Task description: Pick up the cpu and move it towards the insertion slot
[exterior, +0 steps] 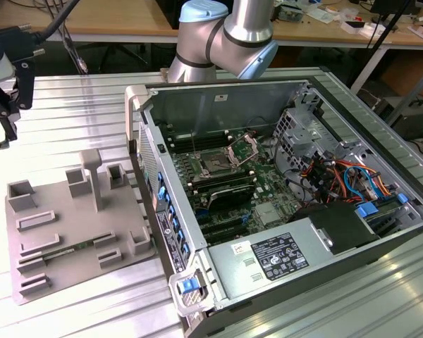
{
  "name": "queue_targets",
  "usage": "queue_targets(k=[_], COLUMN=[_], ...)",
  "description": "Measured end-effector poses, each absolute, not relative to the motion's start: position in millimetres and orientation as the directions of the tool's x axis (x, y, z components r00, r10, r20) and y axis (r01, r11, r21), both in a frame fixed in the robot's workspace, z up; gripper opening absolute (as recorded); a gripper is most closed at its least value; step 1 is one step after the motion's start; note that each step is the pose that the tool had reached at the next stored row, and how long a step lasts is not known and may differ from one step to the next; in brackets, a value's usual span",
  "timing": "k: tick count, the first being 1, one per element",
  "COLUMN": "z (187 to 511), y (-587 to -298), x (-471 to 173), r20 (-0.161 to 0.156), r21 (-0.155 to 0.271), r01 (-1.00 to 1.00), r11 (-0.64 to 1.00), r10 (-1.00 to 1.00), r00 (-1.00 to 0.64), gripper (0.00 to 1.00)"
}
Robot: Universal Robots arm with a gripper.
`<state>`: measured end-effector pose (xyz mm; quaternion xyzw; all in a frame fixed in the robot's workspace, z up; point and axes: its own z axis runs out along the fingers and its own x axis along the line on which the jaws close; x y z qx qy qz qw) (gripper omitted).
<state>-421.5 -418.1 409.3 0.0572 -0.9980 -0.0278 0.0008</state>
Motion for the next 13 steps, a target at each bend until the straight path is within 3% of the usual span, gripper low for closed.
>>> queue_targets(k=[13], z=[409.3], y=[-418.1], x=[-413.3], r20=[-0.001], r21=[0.056], r01=[-0.114], r11=[0.992], r10=[-0.114], r00=[-0.993], gripper=[0.55])
